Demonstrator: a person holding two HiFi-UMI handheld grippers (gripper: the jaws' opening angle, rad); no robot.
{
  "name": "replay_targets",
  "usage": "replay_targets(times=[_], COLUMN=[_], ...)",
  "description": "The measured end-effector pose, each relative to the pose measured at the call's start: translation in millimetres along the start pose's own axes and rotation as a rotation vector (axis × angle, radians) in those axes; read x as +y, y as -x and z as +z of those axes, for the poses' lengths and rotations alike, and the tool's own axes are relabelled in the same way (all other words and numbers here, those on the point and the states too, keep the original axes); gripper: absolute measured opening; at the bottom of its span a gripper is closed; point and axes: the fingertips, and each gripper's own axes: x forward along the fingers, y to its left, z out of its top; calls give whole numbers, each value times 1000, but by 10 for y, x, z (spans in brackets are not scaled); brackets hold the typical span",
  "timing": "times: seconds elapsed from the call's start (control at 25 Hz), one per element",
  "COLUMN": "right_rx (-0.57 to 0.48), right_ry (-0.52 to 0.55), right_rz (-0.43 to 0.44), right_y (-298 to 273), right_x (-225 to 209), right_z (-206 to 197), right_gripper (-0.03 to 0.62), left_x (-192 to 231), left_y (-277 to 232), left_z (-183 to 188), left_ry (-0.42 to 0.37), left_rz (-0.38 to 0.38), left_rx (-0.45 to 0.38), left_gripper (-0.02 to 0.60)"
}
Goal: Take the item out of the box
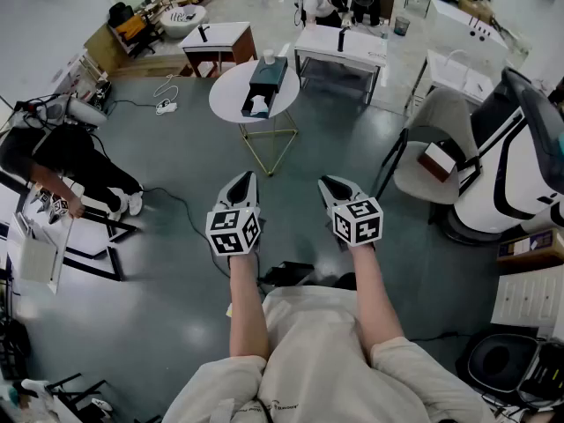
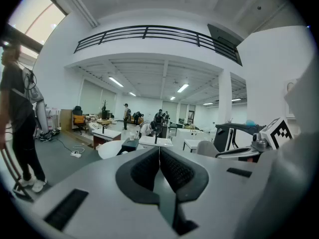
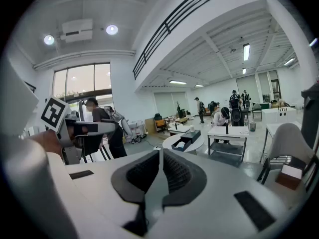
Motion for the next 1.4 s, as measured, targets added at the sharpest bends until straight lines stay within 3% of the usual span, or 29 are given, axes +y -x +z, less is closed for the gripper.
replay_targets(times=[0.36,0.56,0.8,1.04,1.2,1.4], right_rx=[8,27,-4,-30,43,39], right_ry=[-29,-29,-116,-240,-250,-275], right_rz=[-16,-113,28,65,103,151], right_y=[-126,-287,-724,-1246,-1622,-2108], right_x=[-45,-249,-136,-165,-124,-202], right_z=[30,-44,55,273,233,408], right_gripper=[52,52,52,52,49,48], left_x=[70,180,532,1004,1293,1495], left_y=[-39,-59,-128,-276,-443,-798], left_z=[4,-221,-277,-209,-233,-163], left_ry=[-4,-2,10,25,56,48], left_rz=[-16,-6,35,75,102,80], left_rx=[15,63,84,110,128,126], left_gripper=[21,21,21,21,21,21])
